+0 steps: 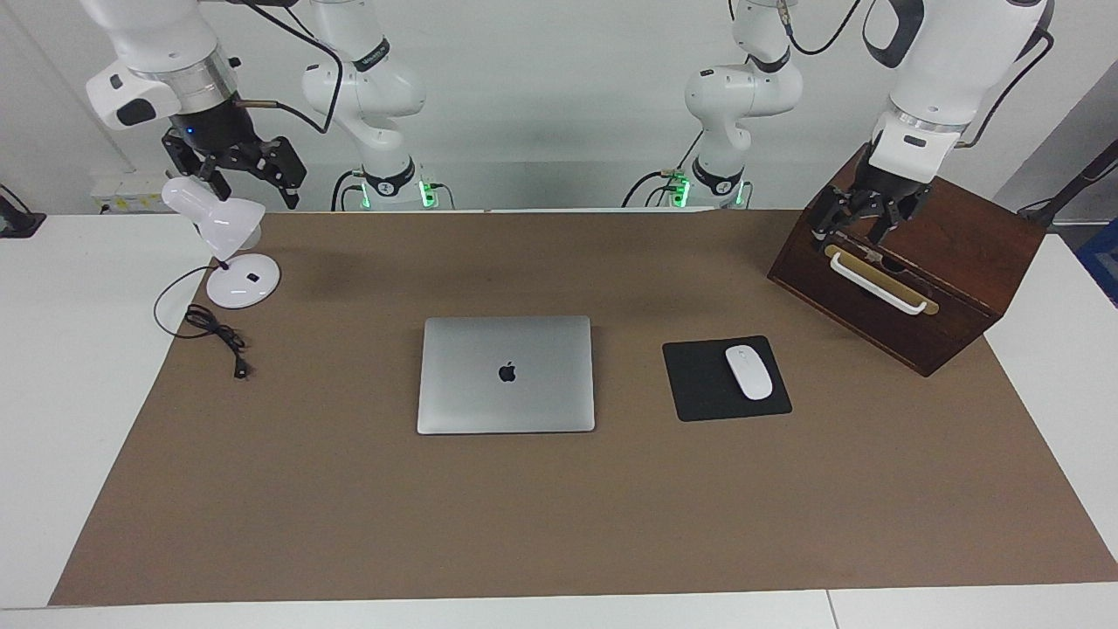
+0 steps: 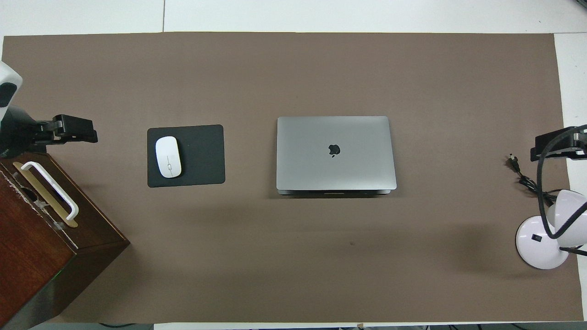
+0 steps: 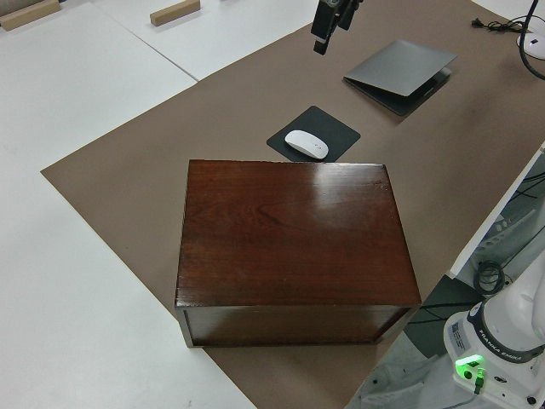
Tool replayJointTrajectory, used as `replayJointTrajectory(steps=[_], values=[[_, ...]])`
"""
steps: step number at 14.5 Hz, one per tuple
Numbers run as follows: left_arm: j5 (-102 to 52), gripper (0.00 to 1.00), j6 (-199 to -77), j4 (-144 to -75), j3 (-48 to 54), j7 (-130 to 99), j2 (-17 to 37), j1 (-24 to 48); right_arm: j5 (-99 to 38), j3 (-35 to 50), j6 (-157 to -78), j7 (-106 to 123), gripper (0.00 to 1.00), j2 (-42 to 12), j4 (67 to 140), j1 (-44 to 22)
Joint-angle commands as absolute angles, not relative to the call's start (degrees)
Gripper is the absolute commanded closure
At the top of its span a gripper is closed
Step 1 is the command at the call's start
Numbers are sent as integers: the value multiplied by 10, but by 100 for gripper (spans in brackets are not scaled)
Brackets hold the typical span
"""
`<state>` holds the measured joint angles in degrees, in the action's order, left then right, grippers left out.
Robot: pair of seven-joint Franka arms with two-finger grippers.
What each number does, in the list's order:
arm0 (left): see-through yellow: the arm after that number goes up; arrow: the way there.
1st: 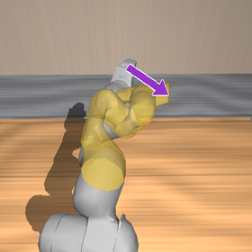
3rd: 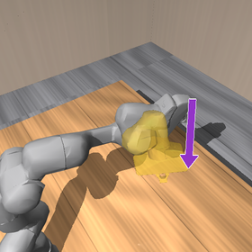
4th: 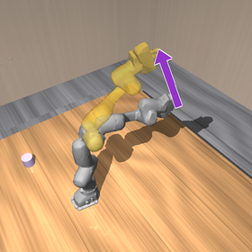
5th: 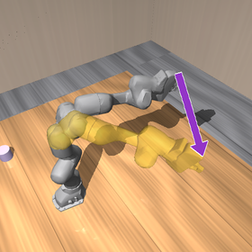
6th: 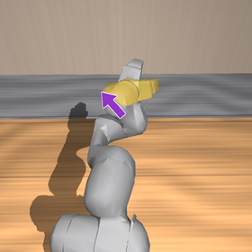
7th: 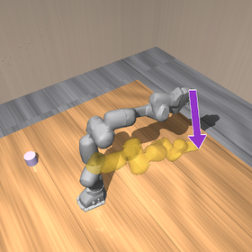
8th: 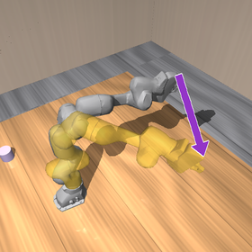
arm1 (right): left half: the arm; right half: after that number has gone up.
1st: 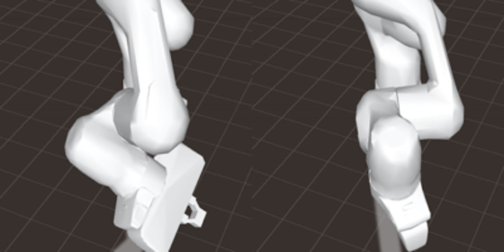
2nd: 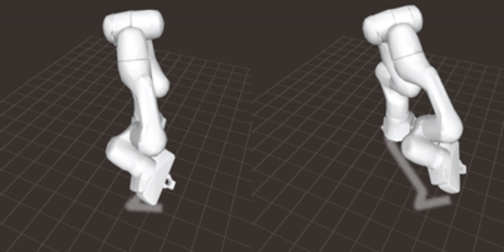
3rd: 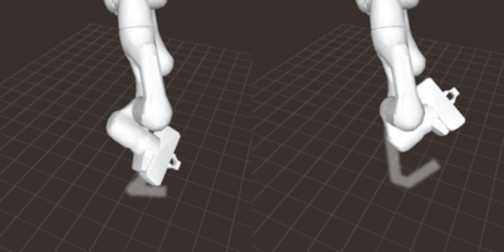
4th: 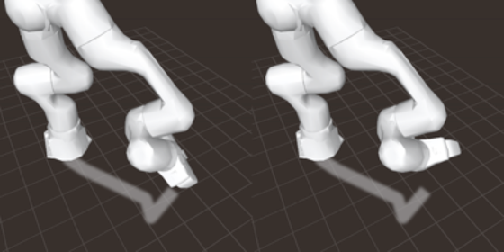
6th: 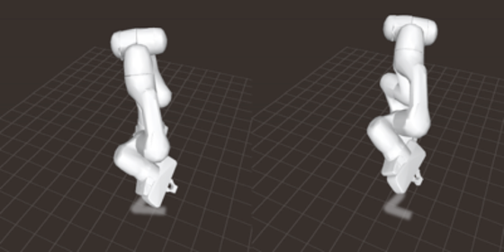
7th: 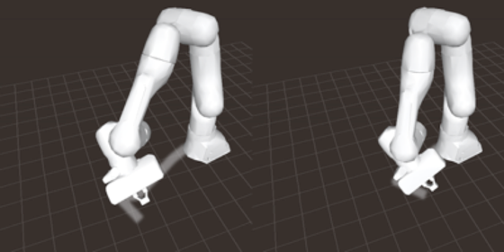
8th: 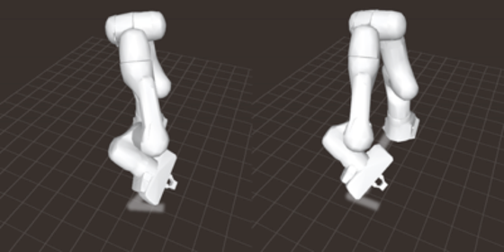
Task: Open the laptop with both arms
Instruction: 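Move the left gripper over the mouse pad while the right gripper approaches the laptop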
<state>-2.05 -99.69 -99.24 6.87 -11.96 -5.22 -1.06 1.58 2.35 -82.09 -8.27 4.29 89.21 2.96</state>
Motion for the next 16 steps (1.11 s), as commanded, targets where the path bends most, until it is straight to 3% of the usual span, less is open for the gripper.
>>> replayJointTrajectory(steps=[1, 7, 13, 16], values=[[-11, 0, -1043, -1041, 67, -117, -72, -4, 10, 28, -823, -69, 0, 53, 900, 42], [-11, 0, -1160, -1151, 68, -115, -103, 25, 11, 27, -837, -63, 0, 61, 917, 42], [-12, 0, -1178, -1210, 69, -115, -124, 68, -58, -24, -1002, -66, 0, 83, 1020, 5], [-17, 0, -1180, -1210, 70, -127, -124, 117, -91, -81, -1096, -106, 0, 79, 1069, -84]])
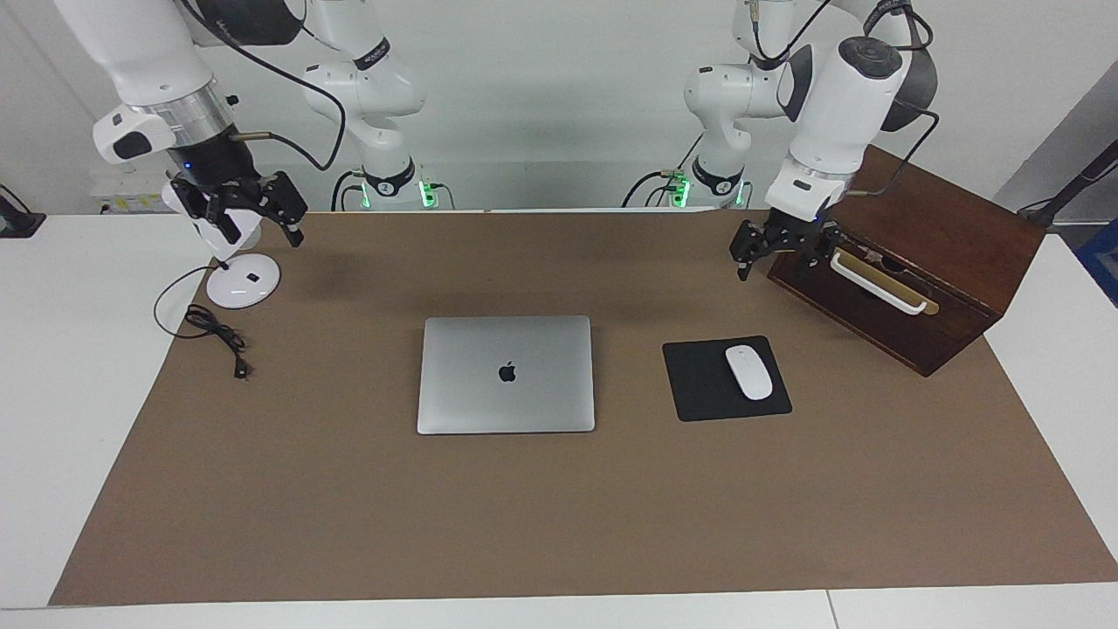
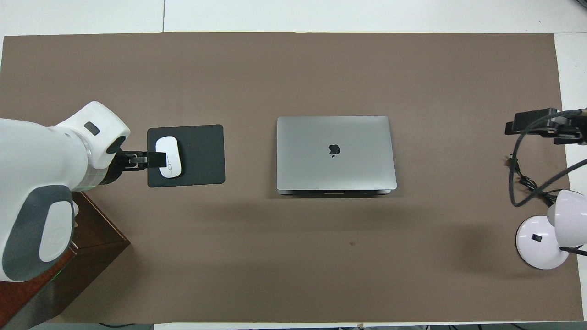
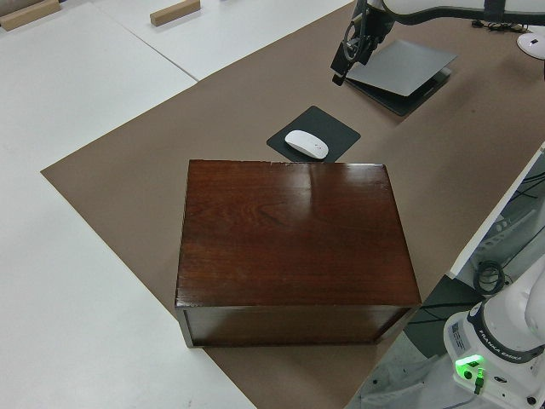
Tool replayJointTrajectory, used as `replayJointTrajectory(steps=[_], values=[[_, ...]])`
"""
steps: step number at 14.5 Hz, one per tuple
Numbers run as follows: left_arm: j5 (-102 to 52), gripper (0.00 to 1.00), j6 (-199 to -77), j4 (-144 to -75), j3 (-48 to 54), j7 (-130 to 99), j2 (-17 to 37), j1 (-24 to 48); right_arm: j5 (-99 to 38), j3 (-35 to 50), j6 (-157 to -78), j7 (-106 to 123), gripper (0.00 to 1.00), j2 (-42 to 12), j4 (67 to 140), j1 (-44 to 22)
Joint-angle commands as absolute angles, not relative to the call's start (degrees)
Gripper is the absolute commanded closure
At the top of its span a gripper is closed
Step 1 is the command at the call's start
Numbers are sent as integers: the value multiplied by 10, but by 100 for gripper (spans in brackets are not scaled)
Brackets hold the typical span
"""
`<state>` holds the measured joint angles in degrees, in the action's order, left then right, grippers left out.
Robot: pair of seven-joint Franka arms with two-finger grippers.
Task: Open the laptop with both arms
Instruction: 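Move the left gripper over the mouse pad while the right gripper approaches the laptop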
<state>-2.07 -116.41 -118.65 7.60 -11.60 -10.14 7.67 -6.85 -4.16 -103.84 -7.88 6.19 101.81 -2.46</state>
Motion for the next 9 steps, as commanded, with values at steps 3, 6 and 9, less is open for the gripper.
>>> replayJointTrajectory(steps=[3, 6, 9], values=[[-17, 0, -1184, -1213, 70, -199, -125, 157, -126, -98, -1177, -158, 0, 71, 1102, -138], [-19, 0, -1187, -1213, 70, -223, -123, 157, -163, -131, -1249, -229, 0, 69, 1137, -206], [-21, 0, -1210, -1235, 71, -264, -121, 163, -191, -146, -1302, -293, 0, 65, 1169, -253]])
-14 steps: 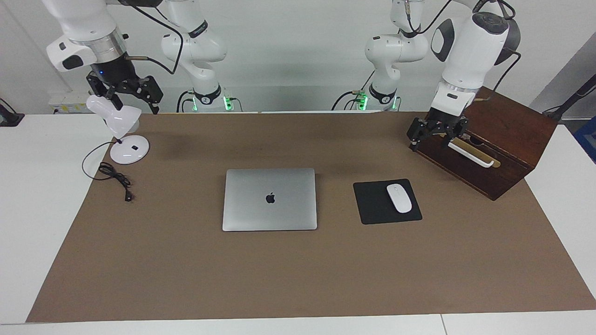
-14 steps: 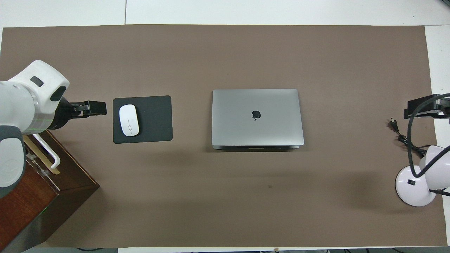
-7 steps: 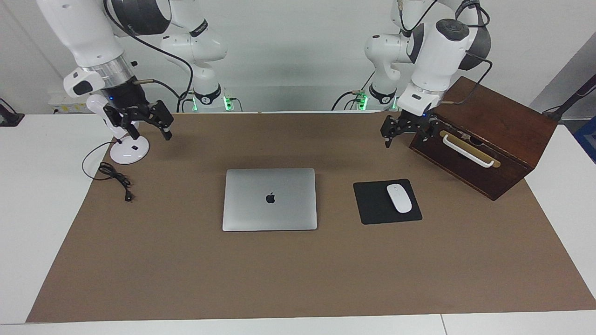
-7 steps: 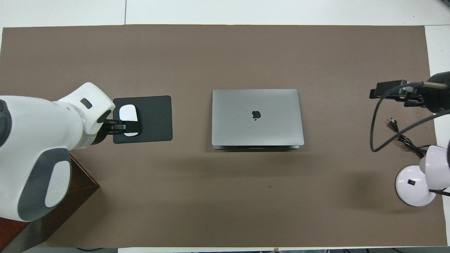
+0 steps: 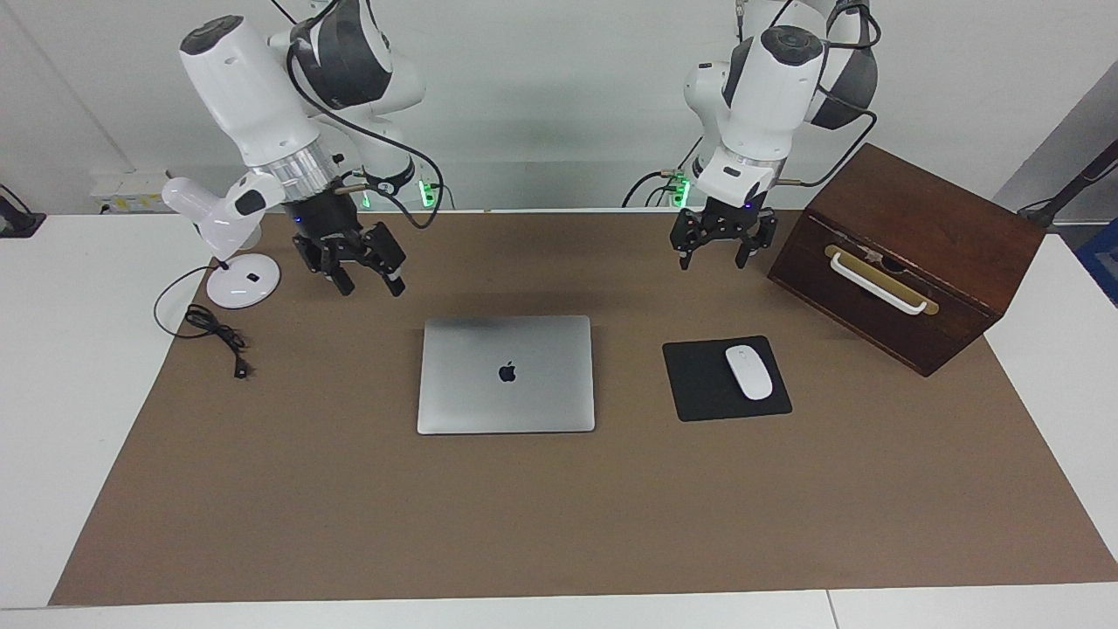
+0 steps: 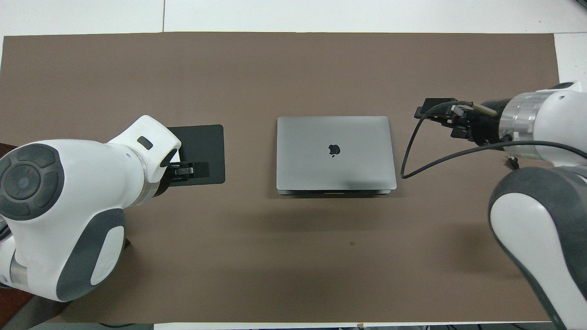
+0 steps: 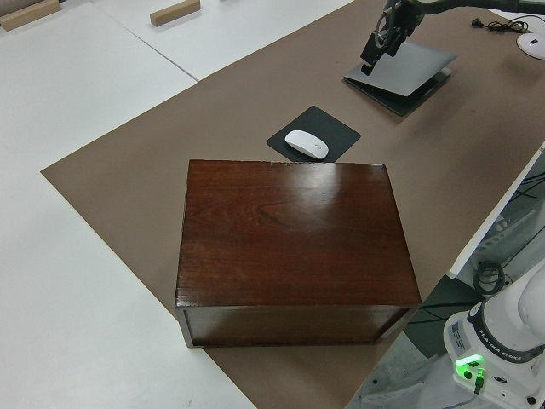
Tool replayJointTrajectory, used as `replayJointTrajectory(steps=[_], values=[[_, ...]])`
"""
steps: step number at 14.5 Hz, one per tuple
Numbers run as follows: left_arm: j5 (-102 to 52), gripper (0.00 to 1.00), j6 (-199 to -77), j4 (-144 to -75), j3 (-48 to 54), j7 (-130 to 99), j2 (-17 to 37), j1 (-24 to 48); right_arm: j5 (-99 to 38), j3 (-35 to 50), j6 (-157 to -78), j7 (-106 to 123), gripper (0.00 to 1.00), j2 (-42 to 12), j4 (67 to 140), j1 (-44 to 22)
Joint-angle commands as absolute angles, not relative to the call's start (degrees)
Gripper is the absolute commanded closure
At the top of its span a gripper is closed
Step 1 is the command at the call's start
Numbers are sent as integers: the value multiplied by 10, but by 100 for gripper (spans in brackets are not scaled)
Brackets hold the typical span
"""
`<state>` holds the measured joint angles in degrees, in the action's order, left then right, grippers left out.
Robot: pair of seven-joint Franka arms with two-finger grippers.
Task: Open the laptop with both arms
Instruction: 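Move the left gripper over the mouse pad while the right gripper approaches the laptop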
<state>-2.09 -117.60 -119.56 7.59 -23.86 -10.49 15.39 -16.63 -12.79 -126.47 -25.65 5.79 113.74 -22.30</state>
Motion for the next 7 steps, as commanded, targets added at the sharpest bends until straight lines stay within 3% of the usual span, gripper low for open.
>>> replayJointTrajectory(steps=[1, 7], values=[[-26, 0, -1224, -1240, 71, -292, -120, 173, -202, -156, -1325, -311, 0, 65, 1188, -272], [-112, 0, -1279, -1274, 70, -454, -95, 174, -243, -205, -1444, -357, 0, 80, 1295, -365]])
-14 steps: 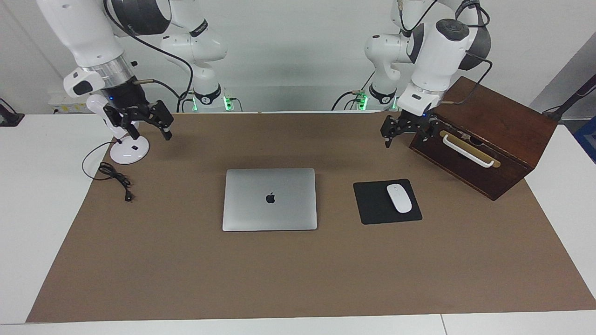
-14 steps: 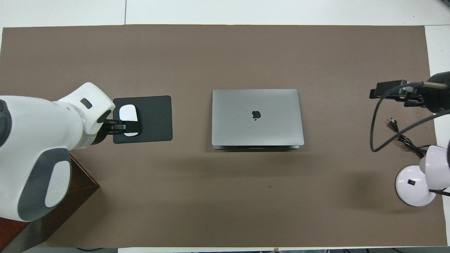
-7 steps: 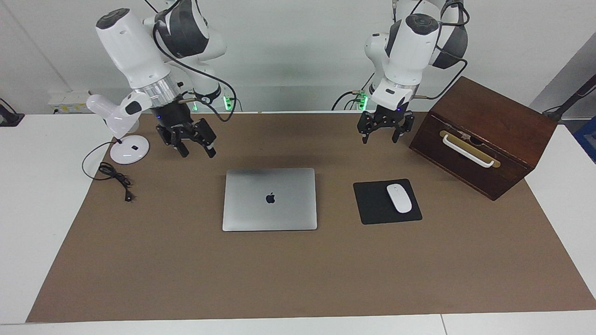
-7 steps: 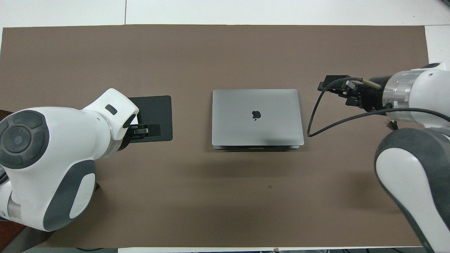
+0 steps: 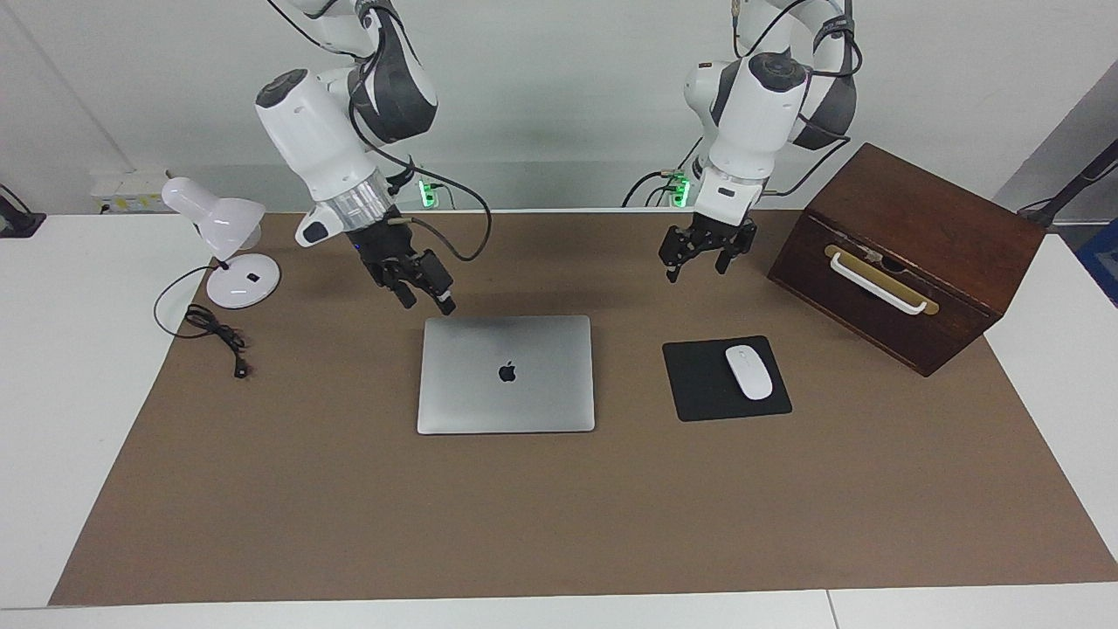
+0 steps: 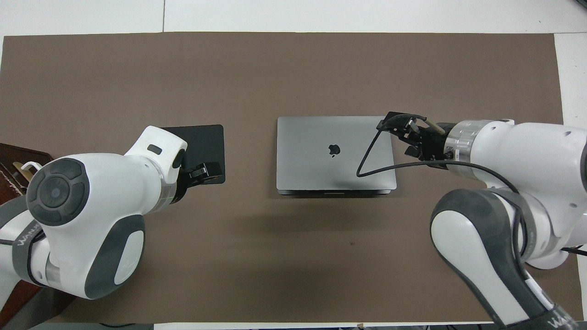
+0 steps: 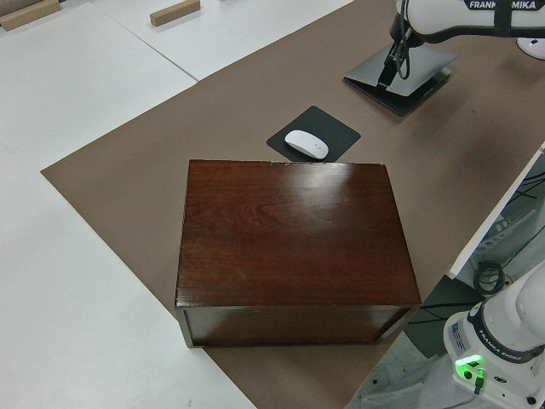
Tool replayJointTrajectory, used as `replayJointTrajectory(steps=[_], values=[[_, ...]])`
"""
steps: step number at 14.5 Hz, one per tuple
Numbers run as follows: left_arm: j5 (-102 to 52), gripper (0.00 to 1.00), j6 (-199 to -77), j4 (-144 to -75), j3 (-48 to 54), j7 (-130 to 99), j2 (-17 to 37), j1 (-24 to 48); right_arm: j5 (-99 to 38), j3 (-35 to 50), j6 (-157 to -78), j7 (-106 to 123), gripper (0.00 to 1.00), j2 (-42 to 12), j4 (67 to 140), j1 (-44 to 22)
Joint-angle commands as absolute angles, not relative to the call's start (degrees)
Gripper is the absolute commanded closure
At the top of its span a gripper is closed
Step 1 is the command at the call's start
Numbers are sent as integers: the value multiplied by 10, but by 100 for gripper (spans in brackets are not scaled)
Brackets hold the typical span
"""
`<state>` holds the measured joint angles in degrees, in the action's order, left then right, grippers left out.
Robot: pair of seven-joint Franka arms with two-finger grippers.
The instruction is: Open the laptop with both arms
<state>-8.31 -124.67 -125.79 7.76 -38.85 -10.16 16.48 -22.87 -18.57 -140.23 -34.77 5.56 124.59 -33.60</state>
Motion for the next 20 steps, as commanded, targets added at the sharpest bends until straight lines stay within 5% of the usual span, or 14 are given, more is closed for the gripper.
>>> replayJointTrajectory(steps=[1, 5, 8, 12, 20], values=[[-135, 0, -1292, -1274, 71, -498, -85, 175, -251, -205, -1466, -360, 0, 81, 1310, -372], [-204, 0, -1377, -1281, 71, -670, -62, 196, -322, -201, -1530, -364, 0, 91, 1367, -392], [-265, 55, -1429, -1282, 70, -825, -53, 208, -347, -201, -1532, -365, 0, 118, 1403, -392], [-274, 100, -1426, -1296, 71, -836, -58, 210, -365, -199, -1525, -393, 0, 145, 1441, -392], [-741, 100, -1537, -1386, 70, -839, -53, 221, -365, -164, -1526, -446, 0, 165, 1478, -393]])
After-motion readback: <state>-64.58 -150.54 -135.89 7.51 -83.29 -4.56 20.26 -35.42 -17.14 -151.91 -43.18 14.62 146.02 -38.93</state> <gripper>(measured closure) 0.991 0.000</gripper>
